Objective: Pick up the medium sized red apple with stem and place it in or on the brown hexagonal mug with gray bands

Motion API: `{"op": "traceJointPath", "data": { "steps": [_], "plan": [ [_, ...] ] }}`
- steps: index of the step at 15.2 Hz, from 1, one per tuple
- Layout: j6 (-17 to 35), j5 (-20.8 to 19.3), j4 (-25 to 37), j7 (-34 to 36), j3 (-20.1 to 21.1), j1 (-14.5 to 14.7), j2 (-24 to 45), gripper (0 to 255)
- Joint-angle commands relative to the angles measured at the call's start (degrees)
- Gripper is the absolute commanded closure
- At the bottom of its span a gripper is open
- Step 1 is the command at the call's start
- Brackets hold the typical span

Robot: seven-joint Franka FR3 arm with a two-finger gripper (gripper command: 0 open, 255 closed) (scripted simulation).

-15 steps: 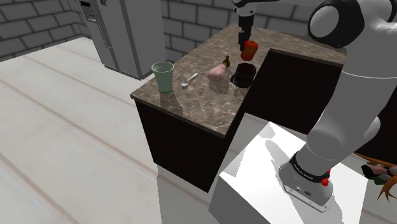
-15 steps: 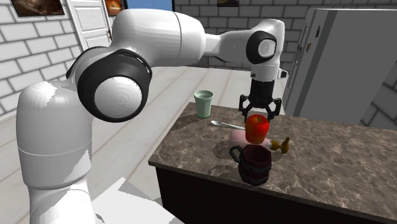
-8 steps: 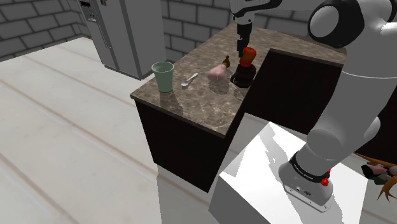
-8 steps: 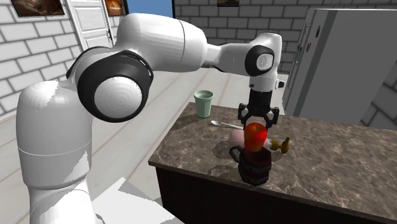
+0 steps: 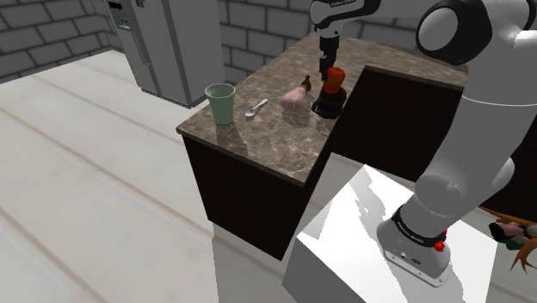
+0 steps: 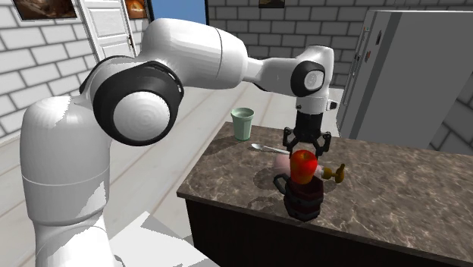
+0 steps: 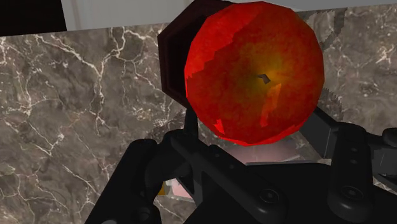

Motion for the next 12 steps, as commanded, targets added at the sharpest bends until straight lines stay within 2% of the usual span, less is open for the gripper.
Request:
{"op": "traceJointPath", "data": {
  "steps": [1,2,3,8,12],
  "plan": [
    [-0.04,-0.01,-0.10,0.00,-0.03,-0.03,0.11,255],
    [-0.04,-0.01,-0.10,0.00,-0.03,-0.03,0.11,255],
    [-0.03,0.00,-0.07,0.01,-0.02,-0.03,0.16,0],
    [-0.04,-0.01,-0.10,0.00,-0.03,-0.03,0.11,0],
    [-7.65,0.18,8.35,-0.27,0.16,0.32,0.99,0]
  ]
}}
